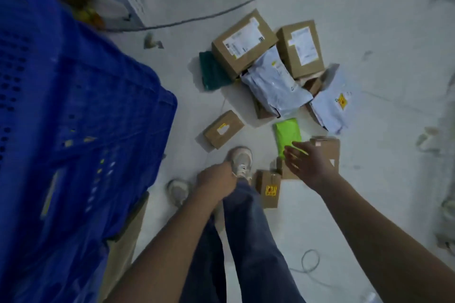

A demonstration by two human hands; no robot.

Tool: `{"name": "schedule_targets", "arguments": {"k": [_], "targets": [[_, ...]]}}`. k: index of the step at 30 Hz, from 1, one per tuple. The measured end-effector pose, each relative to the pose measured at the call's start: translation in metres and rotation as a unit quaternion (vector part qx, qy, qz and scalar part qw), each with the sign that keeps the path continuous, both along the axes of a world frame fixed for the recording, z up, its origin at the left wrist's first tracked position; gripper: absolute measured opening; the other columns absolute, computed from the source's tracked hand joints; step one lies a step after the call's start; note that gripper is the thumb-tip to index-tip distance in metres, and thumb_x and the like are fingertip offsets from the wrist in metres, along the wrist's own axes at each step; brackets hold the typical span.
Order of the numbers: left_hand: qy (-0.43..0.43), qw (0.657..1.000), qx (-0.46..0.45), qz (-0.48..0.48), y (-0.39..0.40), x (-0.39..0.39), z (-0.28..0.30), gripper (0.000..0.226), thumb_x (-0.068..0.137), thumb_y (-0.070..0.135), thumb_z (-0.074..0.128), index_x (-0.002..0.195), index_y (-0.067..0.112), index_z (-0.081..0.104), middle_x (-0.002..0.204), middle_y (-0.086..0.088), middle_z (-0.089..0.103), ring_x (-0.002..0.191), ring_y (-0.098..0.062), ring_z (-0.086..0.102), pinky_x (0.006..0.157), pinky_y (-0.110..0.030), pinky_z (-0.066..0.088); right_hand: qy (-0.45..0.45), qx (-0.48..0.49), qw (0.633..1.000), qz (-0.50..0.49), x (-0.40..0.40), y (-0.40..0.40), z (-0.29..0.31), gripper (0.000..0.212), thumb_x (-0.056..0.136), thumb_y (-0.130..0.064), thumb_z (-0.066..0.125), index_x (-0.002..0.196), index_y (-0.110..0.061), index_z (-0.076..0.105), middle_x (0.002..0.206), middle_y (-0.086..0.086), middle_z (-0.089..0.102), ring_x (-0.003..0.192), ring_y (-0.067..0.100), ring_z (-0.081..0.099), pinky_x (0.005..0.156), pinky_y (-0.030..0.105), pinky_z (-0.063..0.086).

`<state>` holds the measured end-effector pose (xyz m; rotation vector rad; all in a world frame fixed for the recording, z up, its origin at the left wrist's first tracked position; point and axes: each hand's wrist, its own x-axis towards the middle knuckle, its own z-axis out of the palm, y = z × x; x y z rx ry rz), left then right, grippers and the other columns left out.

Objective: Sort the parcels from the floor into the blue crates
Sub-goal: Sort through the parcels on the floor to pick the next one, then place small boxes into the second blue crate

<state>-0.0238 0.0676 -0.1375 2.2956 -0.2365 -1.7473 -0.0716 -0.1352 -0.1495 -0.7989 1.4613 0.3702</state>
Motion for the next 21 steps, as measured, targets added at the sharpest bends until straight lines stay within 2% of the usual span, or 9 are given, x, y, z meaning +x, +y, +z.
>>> {"name": "schedule_targets", "arguments": {"k": [2,4,7,8,10,12,16,19,21], "targets": [[0.046,0.998,0.046,0.027,0.006,-0.004,-0.028,0.032,0.098,0.028,0.039,0.119,0.009,0.051,0.124,-0.013,0.057,0.112,-0.029,0.056,0.093,-0.035,0.043,0.054,0.003,0.994,0.098,-0.013,-0.008,-0.023,0.015,0.093,-0.016,0.047,0.082,-0.012,0.057,0.060,-0.001,0.068,0.066,0.013,0.060,0.061,0.022,0.050],[0.048,0.993,0.071,0.076,0.005,0.002,-0.054,0.028,0.097,0.025,0.039,0.114,0.007,0.054,0.120,-0.014,0.059,0.109,-0.030,0.057,0.090,-0.035,0.045,0.086,0.005,0.971,0.222,-0.016,-0.013,-0.041,0.009,0.093,-0.015,0.050,0.089,-0.013,0.057,0.068,0.002,0.067,0.066,0.014,0.061,0.060,0.023,0.049],[0.068,0.952,0.069,0.292,-0.005,0.019,-0.091,0.016,0.092,0.013,0.042,0.092,0.004,0.056,0.098,-0.018,0.064,0.094,-0.033,0.063,0.088,-0.042,0.052,0.098,-0.013,0.930,0.354,-0.004,-0.017,-0.066,0.012,0.093,-0.012,0.049,0.082,-0.013,0.053,0.073,0.006,0.059,0.062,0.016,0.056,0.058,0.025,0.044],[0.072,0.929,0.062,0.358,-0.010,0.026,-0.104,0.017,0.091,0.011,0.042,0.089,0.003,0.057,0.086,-0.017,0.064,0.084,-0.032,0.064,0.083,-0.043,0.055,0.090,-0.020,0.922,0.376,0.002,-0.017,-0.075,0.014,0.093,-0.011,0.049,0.080,-0.012,0.052,0.072,0.007,0.058,0.060,0.017,0.054,0.058,0.025,0.043],[0.072,0.902,0.048,0.423,-0.016,0.042,-0.130,0.024,0.091,0.008,0.042,0.103,-0.004,0.059,0.070,-0.010,0.058,0.061,-0.027,0.058,0.058,-0.031,0.052,0.082,-0.032,0.917,0.390,0.013,-0.017,-0.091,0.013,0.093,-0.009,0.048,0.081,-0.010,0.053,0.071,0.008,0.057,0.058,0.020,0.052,0.058,0.028,0.042],[0.062,0.896,0.058,0.435,-0.019,0.057,-0.154,0.032,0.090,0.008,0.045,0.117,-0.005,0.054,0.073,-0.010,0.057,0.054,-0.021,0.053,0.049,-0.024,0.046,0.078,-0.035,0.904,0.420,0.024,-0.017,-0.109,0.012,0.094,-0.009,0.048,0.084,-0.008,0.055,0.072,0.009,0.057,0.058,0.020,0.052,0.058,0.029,0.042],[0.078,0.870,0.093,0.479,-0.016,0.069,-0.201,0.041,0.089,0.014,0.049,0.125,-0.005,0.050,0.115,-0.022,0.062,0.073,-0.027,0.063,0.068,-0.036,0.054,0.070,-0.035,0.846,0.527,0.054,-0.021,-0.141,0.015,0.095,-0.012,0.047,0.099,-0.005,0.060,0.084,0.013,0.060,0.059,0.016,0.050,0.055,0.025,0.040],[0.063,0.842,0.132,0.520,-0.014,0.067,-0.240,0.050,0.085,0.020,0.054,0.129,0.002,0.038,0.128,-0.018,0.052,0.106,-0.037,0.060,0.087,-0.044,0.054,0.054,-0.031,0.839,0.541,0.082,-0.024,-0.175,0.022,0.096,-0.013,0.044,0.111,-0.004,0.057,0.077,0.011,0.057,0.058,0.016,0.048,0.054,0.023,0.038],[0.060,0.828,0.149,0.537,-0.015,0.067,-0.263,0.055,0.084,0.025,0.055,0.130,0.005,0.033,0.135,-0.018,0.045,0.117,-0.038,0.053,0.097,-0.047,0.048,0.065,-0.025,0.841,0.536,0.099,-0.024,-0.203,0.018,0.096,-0.015,0.044,0.111,-0.010,0.054,0.071,0.006,0.054,0.058,0.016,0.049,0.056,0.024,0.040]]}}
